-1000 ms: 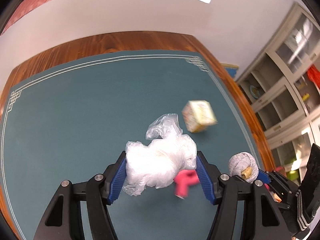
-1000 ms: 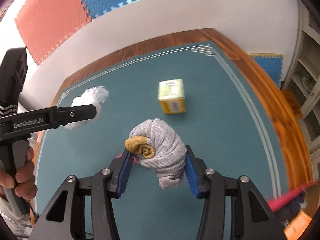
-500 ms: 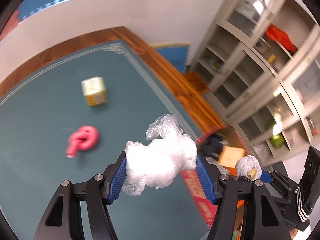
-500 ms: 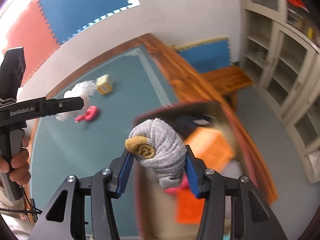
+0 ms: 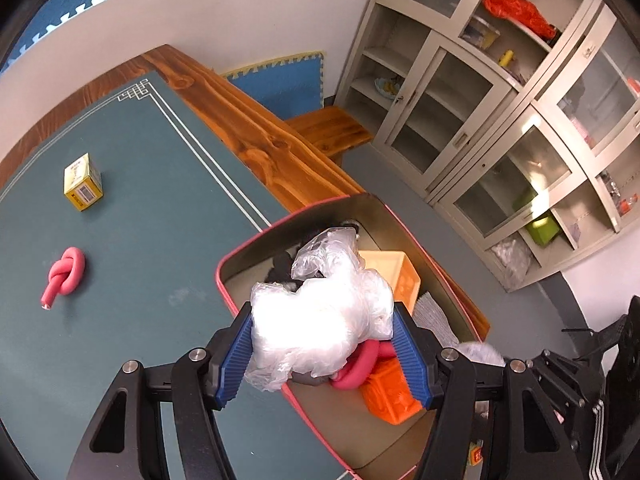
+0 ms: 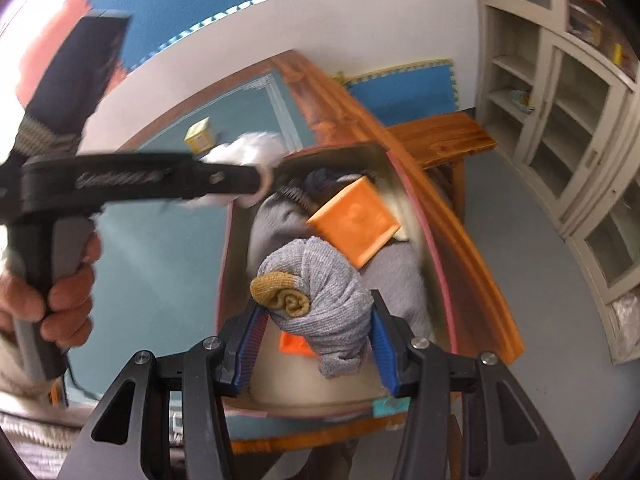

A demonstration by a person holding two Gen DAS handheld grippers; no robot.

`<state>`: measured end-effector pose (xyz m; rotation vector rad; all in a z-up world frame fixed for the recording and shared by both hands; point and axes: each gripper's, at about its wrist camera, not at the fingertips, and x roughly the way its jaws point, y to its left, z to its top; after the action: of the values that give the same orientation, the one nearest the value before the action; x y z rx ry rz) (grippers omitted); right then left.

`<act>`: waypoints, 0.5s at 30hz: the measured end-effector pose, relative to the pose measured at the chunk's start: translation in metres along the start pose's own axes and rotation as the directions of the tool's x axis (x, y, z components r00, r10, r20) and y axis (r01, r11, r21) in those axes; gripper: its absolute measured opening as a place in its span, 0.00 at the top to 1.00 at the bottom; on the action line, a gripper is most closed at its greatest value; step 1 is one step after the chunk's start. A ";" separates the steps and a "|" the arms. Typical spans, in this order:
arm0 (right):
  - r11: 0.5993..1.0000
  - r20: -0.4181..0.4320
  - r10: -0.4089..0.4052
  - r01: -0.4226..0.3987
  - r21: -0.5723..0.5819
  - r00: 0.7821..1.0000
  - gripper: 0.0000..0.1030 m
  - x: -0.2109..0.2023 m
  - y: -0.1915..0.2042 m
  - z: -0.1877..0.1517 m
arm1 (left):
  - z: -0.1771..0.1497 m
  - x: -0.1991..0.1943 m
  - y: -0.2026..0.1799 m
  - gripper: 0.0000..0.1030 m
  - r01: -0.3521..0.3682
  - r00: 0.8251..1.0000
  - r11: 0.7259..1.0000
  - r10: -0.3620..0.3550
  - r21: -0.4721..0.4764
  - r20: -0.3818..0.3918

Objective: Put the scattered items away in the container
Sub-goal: 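Carry the bag and rolled sock to the red box and release them inside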

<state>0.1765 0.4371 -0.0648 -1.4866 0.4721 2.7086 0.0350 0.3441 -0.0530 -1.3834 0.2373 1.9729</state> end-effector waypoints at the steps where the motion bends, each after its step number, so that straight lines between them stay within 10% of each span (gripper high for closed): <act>1: 1.000 -0.011 0.017 -0.017 -0.010 1.000 0.48 0.001 0.002 -0.003 | -0.001 0.001 -0.001 0.35 -0.002 1.000 1.000 0.002 -0.001 -0.001; 15: 0.991 -0.073 0.129 -0.132 -0.033 0.989 0.28 0.010 0.011 -0.013 | -0.005 -0.007 0.000 0.35 -0.038 0.999 0.999 0.038 -0.028 0.016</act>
<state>0.1795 0.4221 -0.0768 -1.6209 0.5420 2.7857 0.0402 0.3388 -0.0492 -1.3888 0.2311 2.0252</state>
